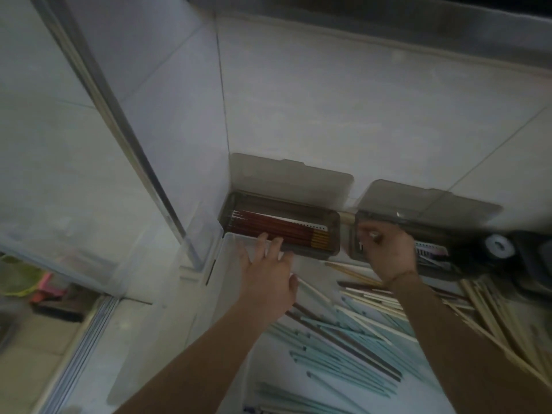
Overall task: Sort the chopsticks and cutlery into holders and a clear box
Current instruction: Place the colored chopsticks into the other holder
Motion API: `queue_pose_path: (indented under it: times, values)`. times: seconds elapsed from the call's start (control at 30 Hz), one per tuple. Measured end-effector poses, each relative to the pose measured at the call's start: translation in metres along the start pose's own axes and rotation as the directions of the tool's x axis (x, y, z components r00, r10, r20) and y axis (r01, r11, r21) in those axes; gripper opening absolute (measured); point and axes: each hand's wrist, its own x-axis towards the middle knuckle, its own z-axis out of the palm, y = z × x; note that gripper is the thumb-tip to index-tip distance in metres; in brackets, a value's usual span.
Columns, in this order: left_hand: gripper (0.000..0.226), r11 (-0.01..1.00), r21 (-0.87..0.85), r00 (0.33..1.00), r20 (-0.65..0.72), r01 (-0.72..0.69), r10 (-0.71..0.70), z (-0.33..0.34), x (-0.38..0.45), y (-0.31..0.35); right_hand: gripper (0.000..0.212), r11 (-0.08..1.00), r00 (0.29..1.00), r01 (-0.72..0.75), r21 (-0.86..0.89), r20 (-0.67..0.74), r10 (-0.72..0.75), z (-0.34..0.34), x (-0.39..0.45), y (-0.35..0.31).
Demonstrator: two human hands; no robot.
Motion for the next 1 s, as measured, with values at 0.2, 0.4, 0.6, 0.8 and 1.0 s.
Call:
queue_pose_path:
  times: [0.2,0.4,0.6,0.8,1.0]
  values:
    - [0.034,0.896,-0.073,0.878,-0.246,-0.438,0.41,0.029,-0.002,0.028,0.014,0.974,0.962,-0.209,-0.087,-0.197,0.189,-0.049,-0.067,0.097]
    - [0.051,0.785,-0.101,0.781,0.086,-0.611,0.619,0.062,-0.013,0.067,0.029,0.891,0.931,-0.355,-0.284,-0.028,0.363,-0.049,-0.129,0.186]
    - [0.053,0.803,-0.065,0.774,0.23,-0.592,0.589,0.072,-0.02,0.089,0.022,0.861,0.966,-0.234,-0.452,-0.012,0.257,-0.05,-0.141,0.208]
    - [0.053,0.796,-0.023,0.765,0.26,-0.605,0.589,0.071,-0.024,0.092,0.019,0.87,0.984,-0.092,-0.484,0.093,0.155,-0.056,-0.135,0.211]
    - [0.056,0.794,0.002,0.767,0.257,-0.608,0.587,0.074,-0.031,0.088,0.022,0.845,0.994,-0.024,-0.535,0.075,0.077,-0.054,-0.132,0.204]
